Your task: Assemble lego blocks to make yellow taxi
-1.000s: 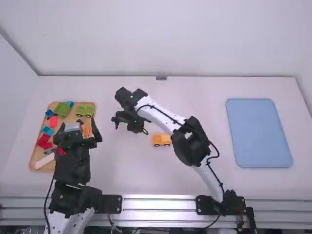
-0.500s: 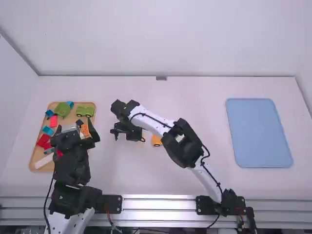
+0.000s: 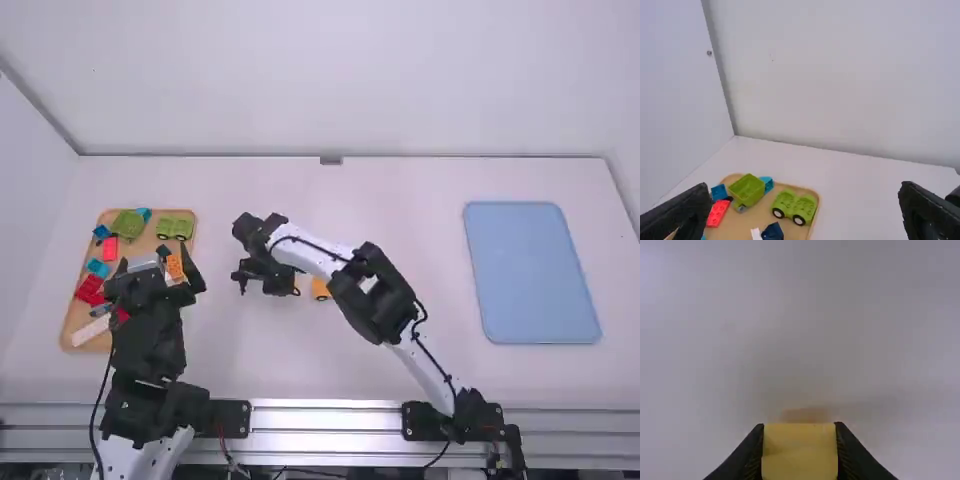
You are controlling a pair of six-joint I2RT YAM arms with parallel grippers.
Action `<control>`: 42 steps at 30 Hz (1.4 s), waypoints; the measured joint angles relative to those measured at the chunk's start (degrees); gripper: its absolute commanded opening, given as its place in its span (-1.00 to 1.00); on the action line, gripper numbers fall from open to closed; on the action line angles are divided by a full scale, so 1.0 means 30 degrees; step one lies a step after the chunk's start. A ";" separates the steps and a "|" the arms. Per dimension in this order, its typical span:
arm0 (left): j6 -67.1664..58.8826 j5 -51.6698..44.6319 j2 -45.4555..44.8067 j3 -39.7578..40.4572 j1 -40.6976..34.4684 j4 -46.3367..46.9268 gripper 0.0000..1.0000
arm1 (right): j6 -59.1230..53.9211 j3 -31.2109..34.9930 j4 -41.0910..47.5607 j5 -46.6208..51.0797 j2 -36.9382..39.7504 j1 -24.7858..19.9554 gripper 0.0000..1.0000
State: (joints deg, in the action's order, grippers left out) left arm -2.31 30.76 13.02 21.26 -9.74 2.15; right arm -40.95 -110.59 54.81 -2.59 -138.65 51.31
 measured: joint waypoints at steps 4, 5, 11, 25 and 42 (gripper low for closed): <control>0.0299 0.0000 -0.0007 0.0000 -0.0007 0.0022 0.98 | 0.0066 -0.0007 -0.0189 0.0036 0.0000 0.0007 0.62; 0.0335 0.0000 -0.0007 0.0000 -0.0007 0.0044 0.98 | 0.0058 0.0000 -0.0117 0.0168 0.0000 0.0007 0.74; 0.0364 -0.0015 -0.0007 0.0000 -0.0007 -0.0095 0.98 | 0.0809 -0.1020 0.1515 0.1246 -0.0073 0.0000 0.97; -0.0189 -0.0015 0.0000 0.0000 0.0000 -0.0226 0.98 | 0.0670 -0.6652 0.3555 -0.1916 0.0663 -0.2710 0.96; 0.1982 -0.2586 0.2878 0.0000 0.0015 -0.1581 0.98 | 0.2798 -0.6156 0.1158 -0.3162 0.3526 -0.4830 0.96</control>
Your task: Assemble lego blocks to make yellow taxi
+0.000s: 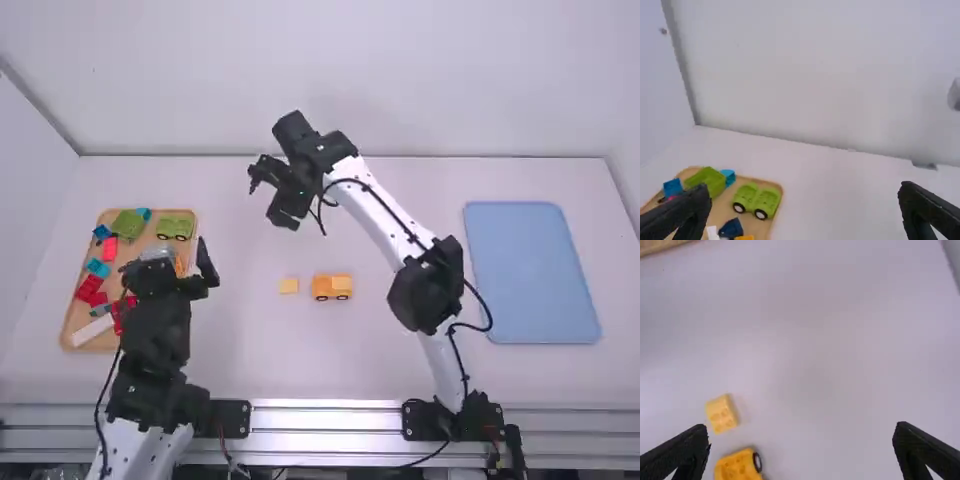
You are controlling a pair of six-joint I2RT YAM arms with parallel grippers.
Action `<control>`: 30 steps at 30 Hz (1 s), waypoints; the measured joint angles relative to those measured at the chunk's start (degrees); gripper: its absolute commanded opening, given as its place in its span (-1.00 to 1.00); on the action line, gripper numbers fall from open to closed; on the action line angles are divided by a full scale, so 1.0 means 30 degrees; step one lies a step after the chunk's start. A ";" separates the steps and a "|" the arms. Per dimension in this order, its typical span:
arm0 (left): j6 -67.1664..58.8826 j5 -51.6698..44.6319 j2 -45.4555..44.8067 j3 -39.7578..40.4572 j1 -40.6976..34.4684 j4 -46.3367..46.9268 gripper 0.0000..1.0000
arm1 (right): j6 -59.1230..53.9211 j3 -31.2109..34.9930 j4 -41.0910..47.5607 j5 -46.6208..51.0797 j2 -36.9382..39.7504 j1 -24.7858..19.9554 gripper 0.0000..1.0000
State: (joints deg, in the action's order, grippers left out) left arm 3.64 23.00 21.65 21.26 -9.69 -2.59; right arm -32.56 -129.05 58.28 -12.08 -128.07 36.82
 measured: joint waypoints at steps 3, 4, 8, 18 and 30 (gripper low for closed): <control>-0.0073 -0.0408 0.1996 0.0022 0.0044 -0.0670 0.98 | 0.0641 0.1392 -0.1341 0.0073 0.0510 -0.0415 0.96; -0.0153 -0.0627 0.2688 0.0080 0.0087 -0.0670 0.98 | 0.0801 0.2004 -0.1734 0.0087 0.0816 -0.0554 0.96; -0.0933 -0.2127 0.6113 0.1013 0.0124 -0.0976 0.98 | 0.1537 0.5931 -0.4838 0.0466 0.3228 -0.1071 0.96; -0.3883 -0.7781 1.2014 0.4437 0.0131 -0.0729 0.98 | 0.3126 1.9205 -1.5140 0.2492 1.1497 -0.1705 0.96; -1.3799 -1.6604 1.5664 0.6251 0.0124 0.3235 0.98 | 0.1151 2.7744 -2.2156 0.2863 1.4265 -0.2215 0.97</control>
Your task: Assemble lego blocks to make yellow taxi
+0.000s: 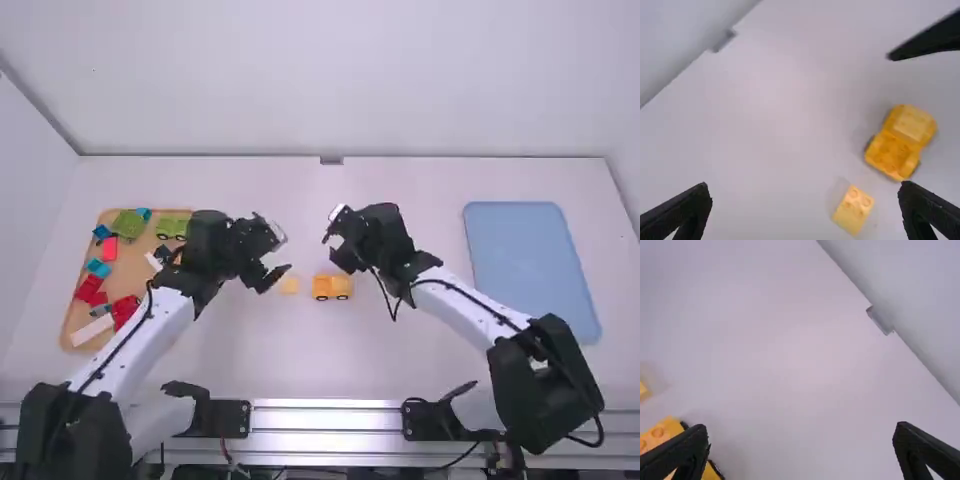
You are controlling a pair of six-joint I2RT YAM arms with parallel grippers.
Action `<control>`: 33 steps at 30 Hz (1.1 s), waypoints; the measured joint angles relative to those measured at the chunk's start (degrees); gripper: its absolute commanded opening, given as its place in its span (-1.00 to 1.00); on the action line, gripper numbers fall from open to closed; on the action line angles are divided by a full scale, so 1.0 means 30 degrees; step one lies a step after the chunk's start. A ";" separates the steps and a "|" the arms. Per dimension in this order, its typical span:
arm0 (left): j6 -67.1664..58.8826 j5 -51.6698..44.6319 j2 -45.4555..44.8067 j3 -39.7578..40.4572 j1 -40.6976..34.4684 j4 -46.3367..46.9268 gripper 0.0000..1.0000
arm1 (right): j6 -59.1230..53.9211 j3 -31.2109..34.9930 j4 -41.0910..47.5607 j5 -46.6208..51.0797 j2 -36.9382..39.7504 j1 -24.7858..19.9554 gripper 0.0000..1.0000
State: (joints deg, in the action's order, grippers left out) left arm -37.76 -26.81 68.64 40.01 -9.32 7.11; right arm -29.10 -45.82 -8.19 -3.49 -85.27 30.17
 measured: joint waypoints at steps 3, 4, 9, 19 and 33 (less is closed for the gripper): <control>-0.2317 -0.1530 0.0882 0.0000 0.0000 0.0357 0.98 | 0.0029 0.0248 -0.0007 -0.0495 0.0000 -0.0146 0.97; -0.2747 -0.1763 0.1071 0.0007 0.0000 0.0568 0.98 | 0.0044 0.0248 -0.0073 -0.0692 0.0000 -0.0240 0.97; -0.6462 -0.4284 0.3461 0.0000 0.0000 0.1158 0.98 | 0.0066 0.0248 -0.0080 -0.2943 0.0000 -0.1275 0.96; -0.9668 -0.8510 0.9311 0.0539 0.1086 -0.0233 0.98 | -0.1654 0.0248 0.1078 -1.0018 0.0000 -0.3235 0.97; -1.0936 -1.1497 1.2509 0.0656 0.4240 -0.1734 0.98 | -0.7876 0.0248 0.5814 -1.5999 0.0000 -0.5836 0.97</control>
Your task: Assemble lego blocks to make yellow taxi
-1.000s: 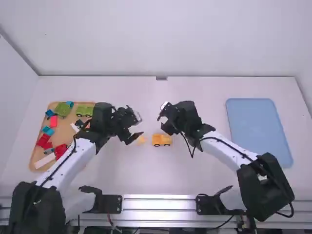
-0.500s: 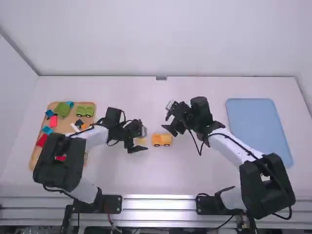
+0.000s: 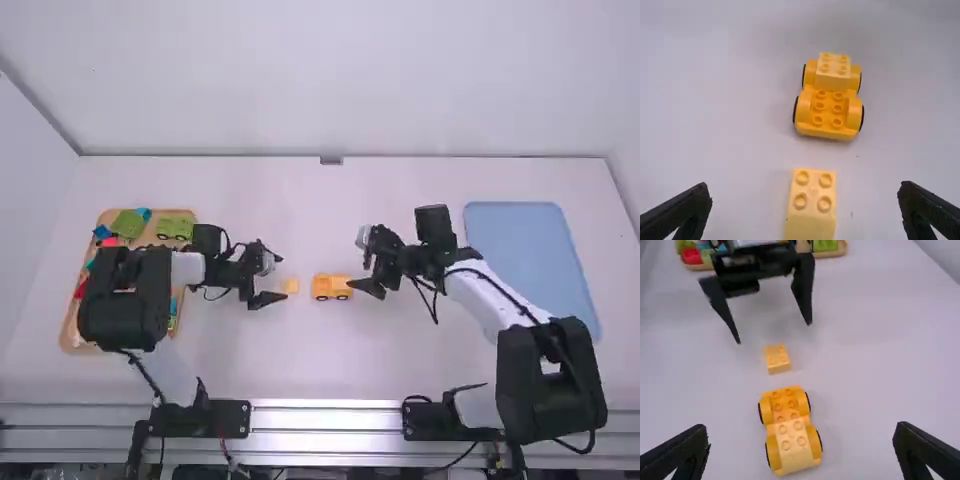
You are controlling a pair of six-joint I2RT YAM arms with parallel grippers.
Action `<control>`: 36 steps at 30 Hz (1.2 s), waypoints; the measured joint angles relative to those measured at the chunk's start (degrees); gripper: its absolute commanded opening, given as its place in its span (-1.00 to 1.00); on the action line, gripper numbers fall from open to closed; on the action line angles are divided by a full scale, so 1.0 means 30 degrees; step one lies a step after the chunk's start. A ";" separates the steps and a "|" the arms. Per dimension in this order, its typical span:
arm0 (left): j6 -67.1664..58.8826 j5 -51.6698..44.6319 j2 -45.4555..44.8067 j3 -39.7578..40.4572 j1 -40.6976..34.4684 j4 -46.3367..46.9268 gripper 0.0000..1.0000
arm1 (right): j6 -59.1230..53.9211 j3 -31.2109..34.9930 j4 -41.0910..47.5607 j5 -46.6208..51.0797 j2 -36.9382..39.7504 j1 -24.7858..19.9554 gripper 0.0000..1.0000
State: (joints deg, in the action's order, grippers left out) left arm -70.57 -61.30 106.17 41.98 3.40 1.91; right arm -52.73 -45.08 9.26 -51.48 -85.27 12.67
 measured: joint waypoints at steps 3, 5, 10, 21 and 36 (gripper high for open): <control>0.0000 0.0087 0.0845 0.0000 -0.0080 -0.0568 0.98 | -0.0634 0.0000 0.0080 -0.0612 0.0007 -0.0066 0.96; -0.0015 0.0087 0.1260 0.0007 -0.0080 -0.0874 1.00 | -0.0794 0.0000 0.0117 -0.0780 0.0007 -0.0066 0.97; -0.0758 0.0138 0.2025 0.0007 -0.0087 -0.1945 0.79 | -0.1071 0.0000 0.0102 -0.1005 0.0007 0.0058 0.97; -0.0925 0.0146 0.2193 -0.0517 -0.0240 -0.3453 0.27 | -0.1100 0.0000 -0.0087 -0.0262 0.0007 0.0918 0.96; -0.0328 0.0962 0.2200 -0.1173 -0.0262 -0.4452 0.20 | -0.1151 0.0000 -0.0124 -0.0211 0.0000 0.0882 0.97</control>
State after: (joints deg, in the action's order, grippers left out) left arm -71.55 -58.41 112.77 38.46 2.61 -11.44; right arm -56.18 -45.08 8.88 -52.12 -85.27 15.31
